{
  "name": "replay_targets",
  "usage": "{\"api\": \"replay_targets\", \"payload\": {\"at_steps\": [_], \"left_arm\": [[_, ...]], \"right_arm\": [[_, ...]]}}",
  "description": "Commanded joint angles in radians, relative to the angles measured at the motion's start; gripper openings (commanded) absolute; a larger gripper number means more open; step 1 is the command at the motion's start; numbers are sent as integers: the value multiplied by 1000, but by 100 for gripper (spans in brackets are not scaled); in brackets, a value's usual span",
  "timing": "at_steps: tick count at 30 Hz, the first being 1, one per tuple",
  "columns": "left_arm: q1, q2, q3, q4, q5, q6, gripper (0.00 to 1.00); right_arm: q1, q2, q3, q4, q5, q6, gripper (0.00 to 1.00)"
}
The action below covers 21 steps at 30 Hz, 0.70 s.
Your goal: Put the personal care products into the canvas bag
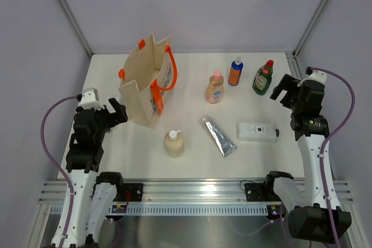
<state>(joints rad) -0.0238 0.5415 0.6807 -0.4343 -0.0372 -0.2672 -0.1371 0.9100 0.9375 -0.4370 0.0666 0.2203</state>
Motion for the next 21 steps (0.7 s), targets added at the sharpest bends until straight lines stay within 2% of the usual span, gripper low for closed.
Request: {"api": "replay_targets", "payload": {"at_steps": [1,4,5,6,8,11,15,21], "left_arm": [[-2,34,57,-64,-146,-49,99],[-2,96,88,-144,-239,-73,99],[-2,112,91,-150,-234,-75,99],[-2,124,94,-156,-230,-70,99],[-2,161,109,-164,-213,-66,99],[-2,205,129,-164,-214,-47,99],[-1,279,149,-149,-187,-3,99],[22,495,183,-159,-173,8,99]], "right_arm": [[5,1,14,57,-36,-39,100],[5,18,43,17,-225,-230,100],[5,10,41,-21,-395,-299,100],[5,3,31,-35,-481,-426,99],[5,-11,11,-87,-706,-537,100],[5,-20,-25,-89,-815,-572,100],[5,-17,-52,-132,-968,-698,99],[5,-56,-63,-141,-978,-731,99]]}}
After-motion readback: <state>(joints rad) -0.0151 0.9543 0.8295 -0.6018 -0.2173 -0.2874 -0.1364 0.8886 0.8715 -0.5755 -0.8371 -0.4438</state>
